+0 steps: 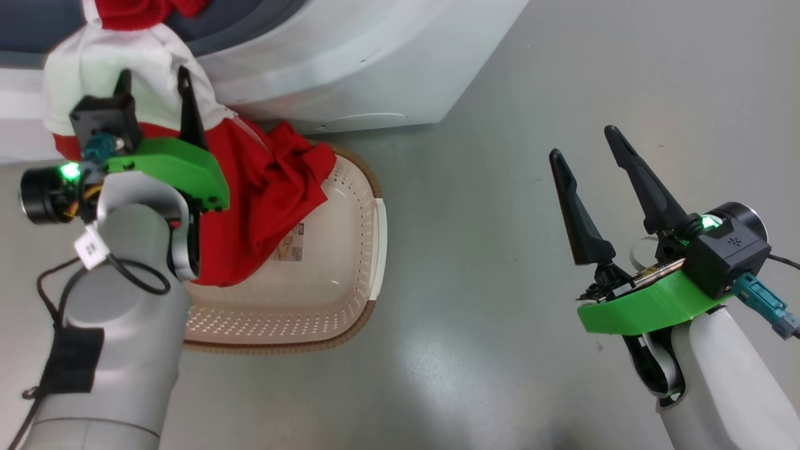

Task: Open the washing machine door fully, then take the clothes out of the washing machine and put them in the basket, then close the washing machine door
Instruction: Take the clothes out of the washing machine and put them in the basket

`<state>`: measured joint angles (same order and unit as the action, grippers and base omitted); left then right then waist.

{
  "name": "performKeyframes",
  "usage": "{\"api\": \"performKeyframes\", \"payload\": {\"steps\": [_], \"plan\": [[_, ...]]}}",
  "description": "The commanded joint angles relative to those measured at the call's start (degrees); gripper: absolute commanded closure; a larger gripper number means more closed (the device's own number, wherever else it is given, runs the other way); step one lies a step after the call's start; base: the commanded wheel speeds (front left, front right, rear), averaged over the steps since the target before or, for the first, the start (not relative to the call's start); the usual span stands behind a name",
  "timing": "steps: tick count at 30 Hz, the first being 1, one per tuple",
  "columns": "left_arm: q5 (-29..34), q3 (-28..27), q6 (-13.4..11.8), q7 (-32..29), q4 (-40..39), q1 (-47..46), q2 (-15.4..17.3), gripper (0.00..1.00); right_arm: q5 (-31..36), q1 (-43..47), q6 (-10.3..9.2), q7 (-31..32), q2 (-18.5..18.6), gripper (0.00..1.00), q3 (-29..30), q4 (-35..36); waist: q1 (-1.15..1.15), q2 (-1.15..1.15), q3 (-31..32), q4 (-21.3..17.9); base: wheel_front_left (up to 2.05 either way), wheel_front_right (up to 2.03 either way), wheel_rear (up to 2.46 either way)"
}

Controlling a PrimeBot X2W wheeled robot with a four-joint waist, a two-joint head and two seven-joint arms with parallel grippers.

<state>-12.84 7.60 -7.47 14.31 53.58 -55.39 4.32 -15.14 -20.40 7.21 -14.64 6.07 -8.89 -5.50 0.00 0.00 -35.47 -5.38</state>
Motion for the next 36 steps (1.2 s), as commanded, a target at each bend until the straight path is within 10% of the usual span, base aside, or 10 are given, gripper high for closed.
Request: {"api": "performKeyframes", "payload": {"steps": [1, 4, 7, 36], "plan": [[-0.3, -1.3, 0.1, 0.7, -0.6, -0.7, 2.2, 0.0, -1.0, 0.0, 0.28, -0.4, 0.2, 0.0, -1.6, 1.5, 0.0, 0.0, -0.2, -0.2, 0.0, 0.0, 0.0], [0.0, -1.4, 0.1, 0.7, 0.0, -1.4, 2.3, 0.03, -1.2, -0.1, 0.28, -0.4, 0.5, 0.0, -1.9, 1.5, 0.0, 0.0, -0.4, -0.3, 0.0, 0.0, 0.0], [0.4, -1.4, 0.1, 0.7, 0.8, -1.8, 2.5, 1.0, -1.5, -0.1, 0.28, -0.4, 0.7, 0.0, -2.2, 1.5, 0.0, 0.0, -0.4, -0.5, 0.0, 0.0, 0.0], [1.6, -1.7, 1.7, 0.7, -18.7, 13.0, 0.0, 1.0, -1.9, 2.2, 0.28, -0.4, 1.5, 0.0, -2.4, 0.9, 0.0, 0.0, 3.0, 3.0, 0.0, 0.0, 0.0]]}}
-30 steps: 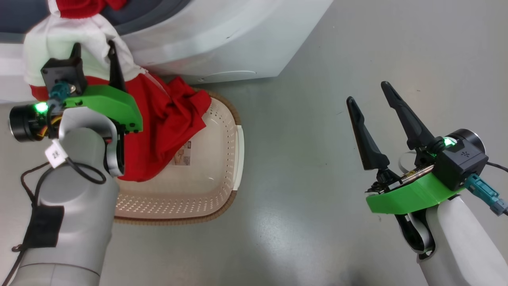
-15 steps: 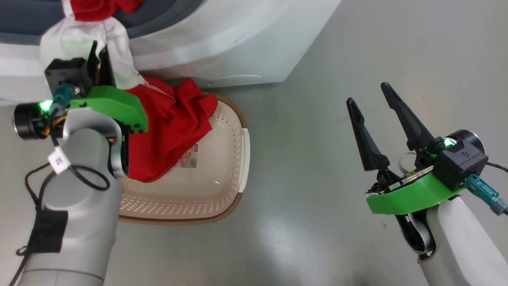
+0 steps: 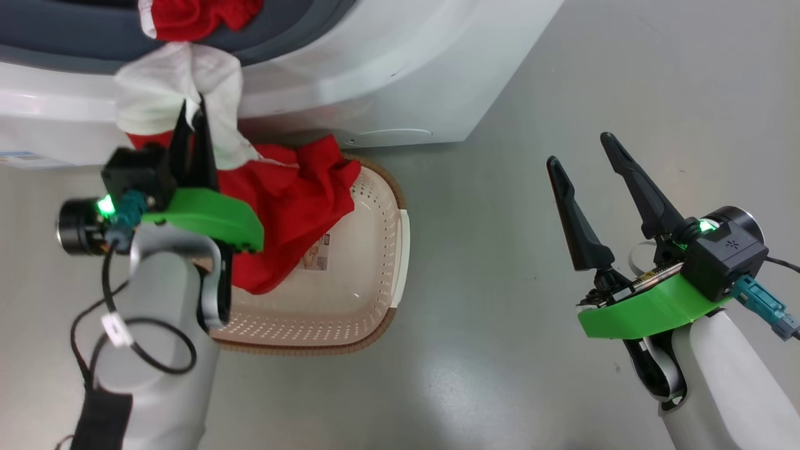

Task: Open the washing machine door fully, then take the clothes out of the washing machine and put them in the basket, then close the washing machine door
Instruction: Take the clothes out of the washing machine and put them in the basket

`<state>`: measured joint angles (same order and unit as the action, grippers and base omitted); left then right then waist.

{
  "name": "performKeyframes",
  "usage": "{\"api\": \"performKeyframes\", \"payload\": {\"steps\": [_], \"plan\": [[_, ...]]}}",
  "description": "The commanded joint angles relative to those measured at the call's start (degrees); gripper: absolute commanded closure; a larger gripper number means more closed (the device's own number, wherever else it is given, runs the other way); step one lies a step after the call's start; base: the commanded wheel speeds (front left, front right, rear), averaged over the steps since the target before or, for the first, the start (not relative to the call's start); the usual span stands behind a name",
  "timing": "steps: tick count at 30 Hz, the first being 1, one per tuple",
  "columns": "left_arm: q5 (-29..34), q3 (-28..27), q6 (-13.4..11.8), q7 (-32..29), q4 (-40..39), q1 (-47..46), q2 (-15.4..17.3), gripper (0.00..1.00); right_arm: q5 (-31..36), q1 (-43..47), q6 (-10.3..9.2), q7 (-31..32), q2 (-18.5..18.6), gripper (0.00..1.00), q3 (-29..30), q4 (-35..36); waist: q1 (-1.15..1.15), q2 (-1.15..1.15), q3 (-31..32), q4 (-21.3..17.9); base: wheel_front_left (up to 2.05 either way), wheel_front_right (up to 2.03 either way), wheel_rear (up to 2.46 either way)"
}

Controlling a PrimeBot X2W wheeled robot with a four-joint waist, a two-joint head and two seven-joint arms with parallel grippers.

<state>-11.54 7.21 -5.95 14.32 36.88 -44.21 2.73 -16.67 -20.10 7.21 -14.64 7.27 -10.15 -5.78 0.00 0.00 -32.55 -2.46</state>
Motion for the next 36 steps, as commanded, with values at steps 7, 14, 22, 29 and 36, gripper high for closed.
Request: {"api": "performKeyframes", "payload": {"steps": [7, 14, 22, 29, 36], "plan": [[-0.2, 0.5, -0.4, -0.2, -7.1, 6.1, 0.9, 1.0, -0.6, 1.9, 0.28, -0.4, 0.2, 0.0, -1.3, 1.2, 0.0, 0.0, 0.3, 0.0, 0.0, 0.0, 0.0], [-0.7, 2.2, -1.2, -3.9, -11.2, 10.8, 0.7, 1.0, -0.8, 1.8, 0.28, -0.4, 0.0, 0.0, -1.1, 1.1, 0.0, 0.0, 0.1, -0.2, 0.0, 0.0, 0.0], [-2.0, 2.6, -0.9, -7.3, -3.1, 11.2, 0.9, 1.0, -1.0, 1.0, 0.28, -0.4, -0.2, 0.0, -1.8, 0.9, 0.0, 0.0, -0.7, -1.0, 0.0, 0.0, 0.0], [-3.3, 3.4, 0.7, -8.4, 11.1, 5.2, 0.7, 1.0, -1.3, 0.4, 0.28, -0.4, -0.4, 0.0, -2.1, 0.8, 0.0, 0.0, -1.9, -2.1, 0.0, 0.0, 0.0], [-4.6, 3.8, 2.1, -8.7, 24.5, -1.3, 0.5, 1.0, -1.6, -0.4, 0.28, -0.4, -0.8, 0.0, -2.4, 0.8, 0.0, 0.0, -3.0, -3.5, 0.0, 0.0, 0.0]]}}
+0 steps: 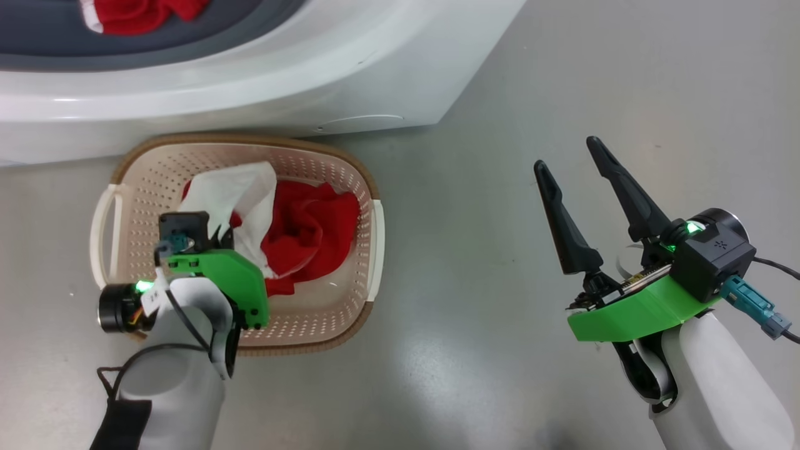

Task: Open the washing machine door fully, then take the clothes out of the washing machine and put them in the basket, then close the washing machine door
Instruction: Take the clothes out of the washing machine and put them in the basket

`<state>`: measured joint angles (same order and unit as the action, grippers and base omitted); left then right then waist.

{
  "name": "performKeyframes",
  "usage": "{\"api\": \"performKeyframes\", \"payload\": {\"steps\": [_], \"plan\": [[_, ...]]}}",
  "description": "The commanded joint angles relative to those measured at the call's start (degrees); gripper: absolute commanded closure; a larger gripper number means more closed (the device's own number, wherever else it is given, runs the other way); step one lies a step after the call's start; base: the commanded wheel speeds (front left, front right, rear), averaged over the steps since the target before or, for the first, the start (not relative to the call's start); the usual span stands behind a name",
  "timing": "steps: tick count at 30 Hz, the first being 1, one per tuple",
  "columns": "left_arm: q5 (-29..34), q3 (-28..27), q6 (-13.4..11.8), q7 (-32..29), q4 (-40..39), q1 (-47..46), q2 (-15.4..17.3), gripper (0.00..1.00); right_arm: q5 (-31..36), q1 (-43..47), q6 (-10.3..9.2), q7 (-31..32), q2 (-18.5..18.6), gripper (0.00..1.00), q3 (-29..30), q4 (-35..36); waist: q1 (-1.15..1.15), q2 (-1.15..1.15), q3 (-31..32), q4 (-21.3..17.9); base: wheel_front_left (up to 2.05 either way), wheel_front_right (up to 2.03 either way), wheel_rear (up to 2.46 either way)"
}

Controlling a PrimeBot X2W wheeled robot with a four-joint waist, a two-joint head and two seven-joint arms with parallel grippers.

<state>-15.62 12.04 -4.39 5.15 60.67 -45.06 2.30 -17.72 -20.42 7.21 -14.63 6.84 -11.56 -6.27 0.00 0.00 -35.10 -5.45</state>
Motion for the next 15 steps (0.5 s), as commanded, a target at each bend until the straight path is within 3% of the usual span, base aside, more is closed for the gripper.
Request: {"api": "performKeyframes", "payload": {"steps": [1, 10, 11, 13, 14, 15], "plan": [[-0.6, -0.8, 0.8, 0.3, 2.4, -1.0, 0.9, 1.0, -0.6, -0.2, 0.28, -0.4, -0.4, 0.0, -1.1, 1.3, 0.0, 0.0, -0.5, -0.7, 0.0, 0.0, 0.0], [-2.9, 0.1, 2.1, 1.3, 10.6, -4.1, 0.6, 1.0, -0.8, -0.8, 0.28, -0.4, -1.2, 0.0, -2.3, 1.1, 0.0, 0.0, -1.4, -1.6, 0.0, 0.0, 0.0], [-3.1, 0.2, 2.2, 1.4, 11.0, -4.3, 0.6, 0.94, -0.8, -0.9, 0.28, -0.4, -1.2, 0.0, -2.4, 1.1, 0.0, 0.0, -1.4, -1.6, 0.0, 0.0, 0.0], [-3.4, 0.8, 2.4, 1.5, 11.4, -4.5, 0.6, 0.56, -0.8, -1.0, 0.28, -0.4, -1.2, 0.0, -2.7, 0.9, 0.0, 0.0, -1.3, -1.7, 0.0, 0.0, 0.0], [-3.7, 1.1, 2.4, 1.6, 11.5, -4.7, 0.6, 0.23, -0.8, -1.0, 0.28, -0.4, -1.2, 0.0, -2.7, 0.8, 0.0, 0.0, -1.2, -1.6, 0.0, 0.0, 0.0], [-3.7, 1.1, 2.4, 1.6, 11.5, -4.7, 0.6, 0.23, -0.8, -1.0, 0.28, -0.4, -1.2, 0.0, -2.7, 0.8, 0.0, 0.0, -1.2, -1.6, 0.0, 0.0, 0.0]]}}
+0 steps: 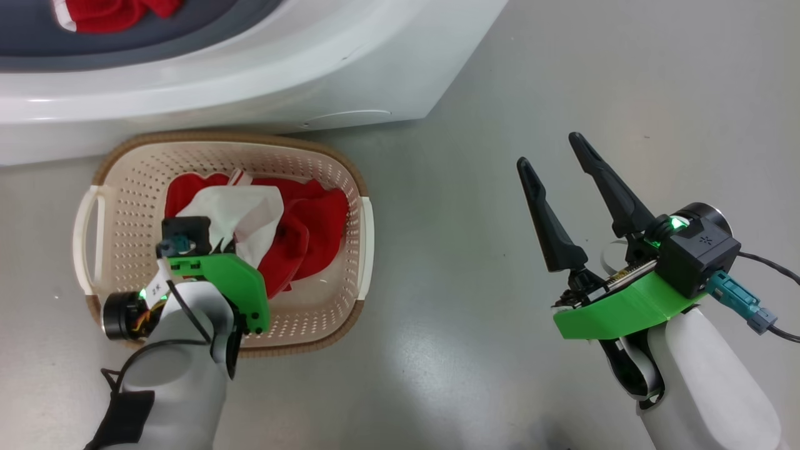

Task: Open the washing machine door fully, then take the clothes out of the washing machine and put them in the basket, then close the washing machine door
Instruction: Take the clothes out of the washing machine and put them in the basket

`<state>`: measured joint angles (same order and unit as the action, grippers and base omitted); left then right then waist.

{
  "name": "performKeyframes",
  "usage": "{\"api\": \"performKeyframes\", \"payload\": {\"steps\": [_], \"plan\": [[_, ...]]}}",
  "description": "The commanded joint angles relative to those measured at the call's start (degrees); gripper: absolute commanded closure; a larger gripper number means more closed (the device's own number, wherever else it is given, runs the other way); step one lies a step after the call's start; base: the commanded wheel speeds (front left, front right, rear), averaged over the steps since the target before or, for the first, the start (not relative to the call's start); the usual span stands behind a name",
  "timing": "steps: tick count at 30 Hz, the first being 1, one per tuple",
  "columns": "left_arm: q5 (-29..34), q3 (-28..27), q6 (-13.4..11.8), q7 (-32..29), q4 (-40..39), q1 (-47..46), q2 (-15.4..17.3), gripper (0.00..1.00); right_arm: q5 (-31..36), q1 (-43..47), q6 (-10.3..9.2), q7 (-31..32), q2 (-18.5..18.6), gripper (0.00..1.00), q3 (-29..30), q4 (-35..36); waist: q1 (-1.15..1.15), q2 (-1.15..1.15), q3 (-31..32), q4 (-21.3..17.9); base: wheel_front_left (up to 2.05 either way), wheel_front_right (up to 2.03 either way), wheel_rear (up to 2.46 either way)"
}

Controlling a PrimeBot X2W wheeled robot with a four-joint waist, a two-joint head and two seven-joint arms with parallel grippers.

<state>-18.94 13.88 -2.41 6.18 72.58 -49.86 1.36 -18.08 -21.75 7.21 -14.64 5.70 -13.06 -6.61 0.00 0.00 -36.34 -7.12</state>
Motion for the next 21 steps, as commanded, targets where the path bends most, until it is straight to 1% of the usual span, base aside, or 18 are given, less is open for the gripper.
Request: {"api": "performKeyframes", "payload": {"steps": [1, 7, 8, 11, 13, 15, 18, 21], "plan": [[-0.6, -0.4, 0.5, 0.7, -0.3, 0.0, 1.5, 0.0, -0.4, 0.3, 0.28, -0.4, -0.1, 0.0, -1.1, 1.1, 0.0, 0.0, 0.2, 0.1, 0.0, 0.0, 0.0], [-2.8, 0.9, 0.9, 4.1, -0.3, -0.6, 1.5, 0.0, -0.1, 0.6, 0.28, -0.4, 0.1, 0.0, -0.4, 0.7, 0.0, 0.0, 1.8, 0.9, 0.0, 0.0, 0.0], [-3.4, 1.4, 0.6, 5.4, -0.6, -0.4, 1.5, 0.0, 0.3, 0.9, 0.28, -0.4, 0.3, 0.0, -0.1, 0.6, 0.0, 0.0, 2.7, 1.4, 0.0, 0.0, 0.0], [-4.4, 2.1, 0.7, 7.0, -1.5, 0.3, 1.5, 0.0, 1.0, 1.5, 0.28, -0.4, 0.5, 0.0, 0.6, 0.4, 0.0, 0.0, 4.1, 2.2, 0.0, 0.0, 0.0], [-4.9, 2.4, 0.3, 7.8, -2.4, 0.8, 1.5, 0.0, 1.4, 1.8, 0.28, -0.4, 0.6, 0.0, 1.1, 0.2, 0.0, 0.0, 5.1, 2.8, 0.0, 0.0, 0.0], [-6.0, 2.2, -0.2, 8.4, -3.8, 1.5, 1.5, 0.0, 1.7, 2.1, 0.28, -0.4, 0.7, 0.0, 1.5, 0.0, 0.0, 0.0, 6.2, 3.4, 0.0, 0.0, 0.0], [-7.3, 2.2, -0.1, 8.7, -6.5, 2.7, 1.5, 0.0, 2.2, 2.5, 0.28, -0.4, 0.7, 0.0, 2.1, -0.3, 0.0, 0.0, 7.8, 4.3, 0.0, 0.0, 0.0], [-6.5, 2.5, -0.4, 8.8, -11.8, 4.2, 1.5, 0.0, 3.1, 3.1, 0.28, -0.4, 0.9, 0.0, 2.6, -0.5, 0.0, 0.0, 9.7, 5.1, 0.0, 0.0, 0.0]]}}
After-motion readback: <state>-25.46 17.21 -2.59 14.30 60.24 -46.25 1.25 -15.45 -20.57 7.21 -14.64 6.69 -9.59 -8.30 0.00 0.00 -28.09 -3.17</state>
